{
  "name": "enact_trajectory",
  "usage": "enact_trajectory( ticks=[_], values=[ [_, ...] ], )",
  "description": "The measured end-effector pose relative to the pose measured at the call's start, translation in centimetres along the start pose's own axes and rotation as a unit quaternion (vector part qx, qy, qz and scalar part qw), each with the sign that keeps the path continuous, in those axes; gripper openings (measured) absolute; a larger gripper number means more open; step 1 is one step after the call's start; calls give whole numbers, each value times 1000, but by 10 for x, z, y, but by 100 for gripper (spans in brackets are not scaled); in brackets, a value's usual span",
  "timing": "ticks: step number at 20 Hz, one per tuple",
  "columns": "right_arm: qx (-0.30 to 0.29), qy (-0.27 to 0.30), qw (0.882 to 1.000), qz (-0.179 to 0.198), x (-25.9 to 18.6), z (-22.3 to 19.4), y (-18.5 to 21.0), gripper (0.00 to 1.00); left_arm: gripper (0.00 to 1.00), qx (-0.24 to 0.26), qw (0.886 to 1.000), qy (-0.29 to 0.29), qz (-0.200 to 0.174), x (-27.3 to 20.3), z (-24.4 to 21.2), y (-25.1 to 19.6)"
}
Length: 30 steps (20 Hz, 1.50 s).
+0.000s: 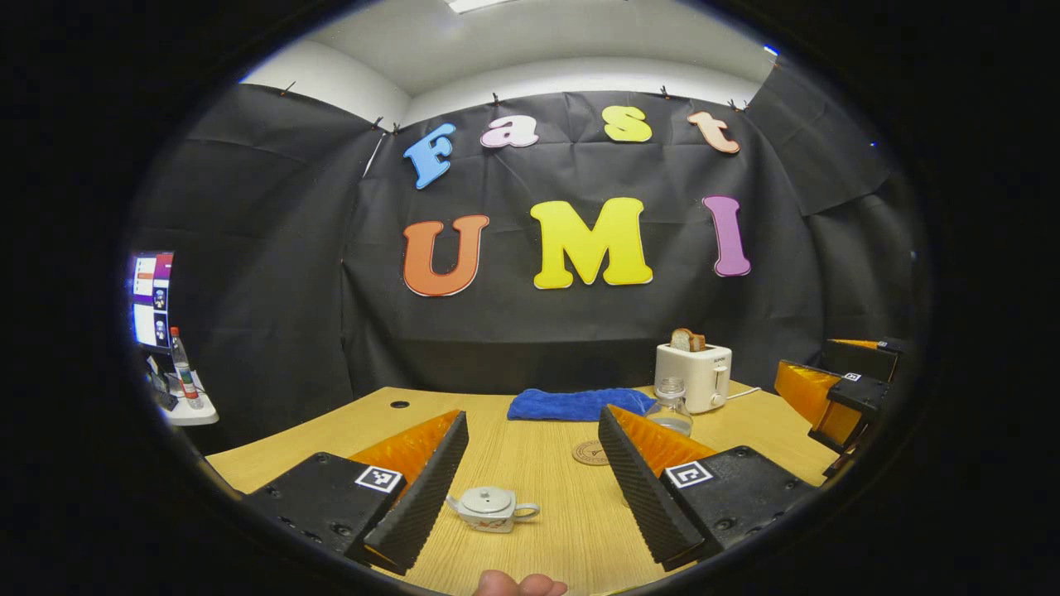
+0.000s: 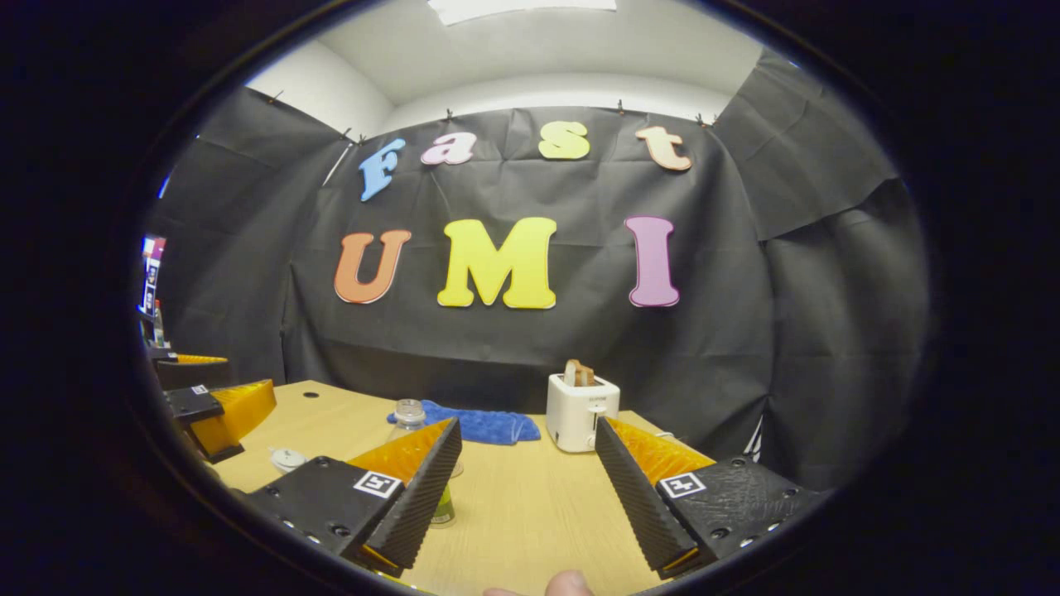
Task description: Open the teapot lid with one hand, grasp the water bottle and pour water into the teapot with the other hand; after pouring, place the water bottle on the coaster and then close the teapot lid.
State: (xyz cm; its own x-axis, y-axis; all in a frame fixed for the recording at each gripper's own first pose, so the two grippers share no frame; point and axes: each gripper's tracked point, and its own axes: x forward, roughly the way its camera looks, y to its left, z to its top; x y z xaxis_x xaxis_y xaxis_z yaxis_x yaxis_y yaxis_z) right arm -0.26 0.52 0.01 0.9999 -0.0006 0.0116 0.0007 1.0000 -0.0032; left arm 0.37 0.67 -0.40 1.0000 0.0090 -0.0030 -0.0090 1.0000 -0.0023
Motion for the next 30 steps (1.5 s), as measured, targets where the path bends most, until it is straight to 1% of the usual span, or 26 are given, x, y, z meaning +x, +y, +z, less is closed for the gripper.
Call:
enact_trajectory(
  ticks=[7,11,13,18,23,28,30],
  values=[
    [7,1,1000,0,3,-10,-6,96,99,8,1000,6,9,2,-7,2],
    [17,5,1000,6,7,-15,-10,97,99,2,1000,-2,18,1,-5,7],
    [15,6,1000,9,9,-18,-13,97,99,-1,1000,6,22,1,-11,13],
    [11,8,1000,11,11,-32,-18,97,99,12,998,45,37,-7,-40,30],
    [4,11,1000,11,12,-44,-26,97,99,14,995,91,42,-3,-73,40],
    [8,27,1000,8,17,-61,-38,97,99,10,990,135,30,10,-100,41],
    [15,38,999,8,18,-70,-42,98,98,3,989,145,28,15,-104,43]
  ],
)
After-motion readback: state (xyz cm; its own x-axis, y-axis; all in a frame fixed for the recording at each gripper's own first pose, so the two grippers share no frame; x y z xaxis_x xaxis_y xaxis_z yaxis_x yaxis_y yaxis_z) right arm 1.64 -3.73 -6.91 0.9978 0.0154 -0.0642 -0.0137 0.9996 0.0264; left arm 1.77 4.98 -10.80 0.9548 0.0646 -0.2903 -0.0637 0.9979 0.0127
